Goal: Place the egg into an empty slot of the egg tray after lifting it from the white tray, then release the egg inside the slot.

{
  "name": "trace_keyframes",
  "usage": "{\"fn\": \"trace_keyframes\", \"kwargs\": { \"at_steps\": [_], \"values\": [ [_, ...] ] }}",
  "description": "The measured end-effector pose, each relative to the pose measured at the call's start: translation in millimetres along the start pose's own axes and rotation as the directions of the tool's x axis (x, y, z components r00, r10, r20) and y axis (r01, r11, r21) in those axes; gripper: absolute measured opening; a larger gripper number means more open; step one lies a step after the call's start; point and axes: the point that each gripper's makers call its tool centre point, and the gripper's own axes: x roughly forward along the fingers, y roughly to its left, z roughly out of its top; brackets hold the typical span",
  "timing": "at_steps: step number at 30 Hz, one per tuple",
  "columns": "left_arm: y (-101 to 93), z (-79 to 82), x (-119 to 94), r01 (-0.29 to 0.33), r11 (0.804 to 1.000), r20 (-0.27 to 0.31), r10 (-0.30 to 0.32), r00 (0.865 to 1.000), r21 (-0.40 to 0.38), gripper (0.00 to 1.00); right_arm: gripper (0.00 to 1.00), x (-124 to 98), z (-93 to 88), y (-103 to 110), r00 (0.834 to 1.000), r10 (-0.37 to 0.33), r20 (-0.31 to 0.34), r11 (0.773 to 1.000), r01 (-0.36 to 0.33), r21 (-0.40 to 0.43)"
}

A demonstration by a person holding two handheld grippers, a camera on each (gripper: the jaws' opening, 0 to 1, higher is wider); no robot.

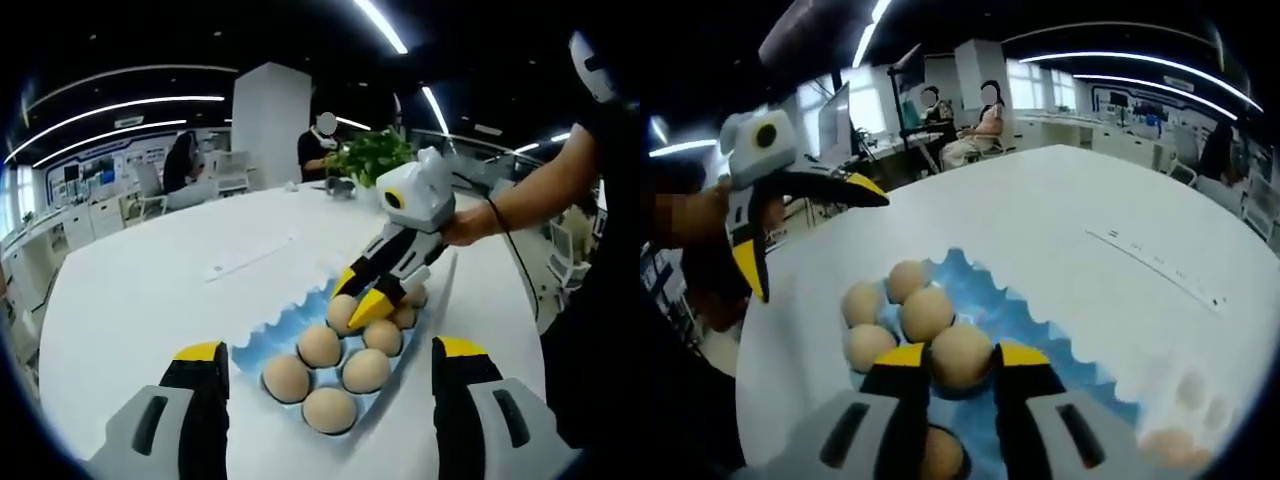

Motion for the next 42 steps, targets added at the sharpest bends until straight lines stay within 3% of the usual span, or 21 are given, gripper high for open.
{"fn": "trace_keyframes", "kwargs": {
  "at_steps": [8,26,30,39,42],
  "values": [
    [0.3,2.0,1,-0.001,1.000,0.000,0.001,1.000,0.004,0.83,0.25,1,-0.7,1,0.999,0.029,-0.037,0.999,-0.030,-0.027],
    [-3.2,6.7,6,-0.010,1.000,-0.007,0.010,1.000,0.003,0.83,0.28,-8,-2.3,-2,0.999,0.028,0.028,1.000,-0.027,-0.004],
    [-4.7,9.2,9,-0.010,1.000,-0.001,0.010,1.000,-0.003,0.83,0.28,-16,-5.5,0,0.998,0.036,0.043,0.998,-0.037,0.041],
    [-6.2,11.3,14,-0.014,1.000,-0.001,0.014,1.000,-0.003,0.83,0.26,-54,-14.3,-16,0.988,-0.064,0.142,0.994,0.050,0.102],
    [-7.0,11.6,16,-0.015,1.000,-0.003,0.015,1.000,-0.002,0.83,0.25,-73,-21.7,-33,0.978,-0.140,0.153,0.986,0.123,0.114]
  ]
}}
